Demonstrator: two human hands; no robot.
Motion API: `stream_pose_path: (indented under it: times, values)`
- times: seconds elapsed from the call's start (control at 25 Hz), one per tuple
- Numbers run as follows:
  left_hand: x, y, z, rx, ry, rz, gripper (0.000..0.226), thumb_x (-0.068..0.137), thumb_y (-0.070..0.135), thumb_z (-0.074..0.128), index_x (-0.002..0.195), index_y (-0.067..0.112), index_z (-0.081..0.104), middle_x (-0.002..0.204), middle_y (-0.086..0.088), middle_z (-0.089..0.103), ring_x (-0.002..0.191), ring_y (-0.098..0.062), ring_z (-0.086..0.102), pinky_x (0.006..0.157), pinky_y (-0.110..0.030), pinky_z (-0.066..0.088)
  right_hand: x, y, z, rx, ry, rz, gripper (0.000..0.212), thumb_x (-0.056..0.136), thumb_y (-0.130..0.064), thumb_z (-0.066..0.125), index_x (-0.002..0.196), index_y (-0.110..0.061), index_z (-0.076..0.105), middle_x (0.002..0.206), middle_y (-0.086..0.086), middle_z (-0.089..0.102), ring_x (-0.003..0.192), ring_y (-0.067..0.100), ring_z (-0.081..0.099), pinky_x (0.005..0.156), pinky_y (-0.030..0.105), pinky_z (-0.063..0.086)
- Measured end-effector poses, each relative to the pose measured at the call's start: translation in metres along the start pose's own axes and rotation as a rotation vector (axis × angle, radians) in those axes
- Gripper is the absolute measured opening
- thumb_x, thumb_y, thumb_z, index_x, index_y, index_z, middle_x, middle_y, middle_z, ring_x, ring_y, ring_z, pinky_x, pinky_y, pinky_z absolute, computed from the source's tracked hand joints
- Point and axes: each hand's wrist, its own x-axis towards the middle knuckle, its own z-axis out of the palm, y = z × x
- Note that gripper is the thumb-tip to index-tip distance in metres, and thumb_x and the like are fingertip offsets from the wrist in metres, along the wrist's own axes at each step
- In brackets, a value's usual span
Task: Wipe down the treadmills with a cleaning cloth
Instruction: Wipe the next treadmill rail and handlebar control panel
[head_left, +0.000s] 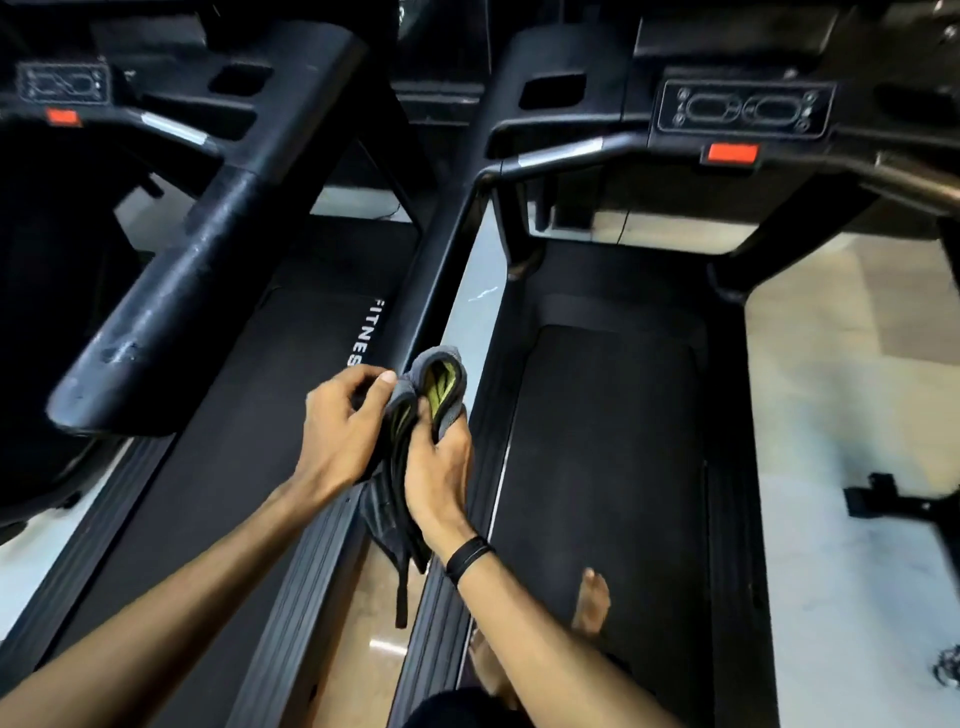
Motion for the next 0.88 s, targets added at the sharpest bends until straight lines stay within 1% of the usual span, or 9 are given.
stream_pose_path:
  times: [0.04,0.12,0.24,0.32,0.44,0.56,0.72,0.8,0.88]
  values:
    - [0.001,0.01,0.002,-0.066,-0.055,-0.017,0.026,0.099,0.031,0.055,0.083,0.019,0.071,0.077,-0.001,0.07,0.072,-0.011,0.06,0.071,-0.03,0.049,0.006,-0.012,-0.008,-0.028,0.017,-0.033,0.012,0.102,-0.025,0.056,0.112,-0.029,0.059,0.104,-0.019,0.066,0.11,0.004,0.06,0.085,0.002,0.039]
    - [0.003,0.033,0.011,-0.246,-0.16,-0.071,0.044,0.096,0.043,0.054,0.083,0.004,0.068,0.073,-0.011,0.064,0.068,-0.013,0.053,0.066,-0.033,0.043,0.02,-0.032,-0.025,-0.096,0.034,-0.114,0.006,0.1,-0.03,0.058,0.104,-0.034,0.056,0.098,-0.02,0.064,0.103,0.006,0.06,0.079,0.005,0.04]
    - [0.008,0.067,0.035,-0.395,-0.199,-0.092,0.064,0.079,0.057,0.064,0.09,-0.005,0.065,0.079,-0.013,0.063,0.074,-0.018,0.055,0.07,-0.039,0.045,0.038,-0.054,-0.054,-0.287,-0.054,-0.192,0.03,0.098,-0.037,0.059,0.123,-0.021,0.054,0.117,-0.001,0.061,0.108,0.02,0.06,0.088,0.034,0.048]
    - [0.012,0.093,0.06,-0.413,-0.162,-0.095,0.063,0.067,0.058,0.072,0.093,0.001,0.068,0.086,-0.01,0.071,0.078,-0.018,0.063,0.076,-0.041,0.052,0.054,-0.065,-0.085,-0.456,-0.142,-0.29,0.051,0.097,-0.025,0.059,0.144,-0.017,0.043,0.134,0.004,0.049,0.121,0.022,0.053,0.098,0.039,0.046]
    - [0.021,0.127,0.101,-0.391,-0.095,-0.099,0.055,0.062,0.056,0.078,0.1,0.017,0.074,0.093,0.001,0.077,0.092,-0.011,0.073,0.084,-0.035,0.058,0.08,-0.077,-0.131,-0.715,-0.269,-0.392,0.086,0.09,-0.015,0.058,0.16,-0.018,0.01,0.166,0.005,0.003,0.149,0.026,0.017,0.12,0.043,0.028]
    - [0.031,0.145,0.132,-0.37,0.031,-0.066,0.042,0.071,0.04,0.086,0.107,0.023,0.073,0.101,0.007,0.076,0.097,-0.003,0.07,0.087,-0.026,0.054,0.095,-0.085,-0.159,-0.912,-0.406,-0.457,0.112,0.083,-0.031,0.069,0.159,-0.021,-0.013,0.162,0.001,-0.033,0.153,0.025,-0.014,0.124,0.054,0.008]
    - [0.045,0.157,0.148,-0.347,0.071,-0.018,0.028,0.075,0.029,0.076,0.103,0.024,0.075,0.094,0.007,0.077,0.093,-0.007,0.071,0.087,-0.032,0.056,0.117,-0.096,-0.198,-0.947,-0.444,-0.515,0.116,0.082,-0.051,0.067,0.157,-0.027,-0.017,0.16,-0.003,-0.036,0.151,0.014,-0.023,0.124,0.047,-0.002]
    - [0.055,0.16,0.149,-0.371,0.018,-0.007,0.024,0.07,0.024,0.066,0.09,0.013,0.074,0.084,-0.003,0.076,0.086,-0.017,0.073,0.081,-0.043,0.059,0.133,-0.108,-0.216,-0.853,-0.392,-0.502,0.105,0.084,-0.064,0.059,0.157,-0.037,-0.012,0.164,-0.007,-0.029,0.152,0.01,-0.017,0.122,0.04,-0.001]
    - [0.065,0.16,0.149,-0.356,-0.046,0.023,0.029,0.064,0.02,0.063,0.084,-0.001,0.068,0.077,-0.02,0.07,0.068,-0.02,0.065,0.07,-0.051,0.055,0.148,-0.122,-0.228,-0.726,-0.312,-0.465,0.099,0.084,-0.07,0.058,0.156,-0.045,-0.006,0.167,-0.009,-0.018,0.152,0.006,-0.012,0.12,0.038,0.0]
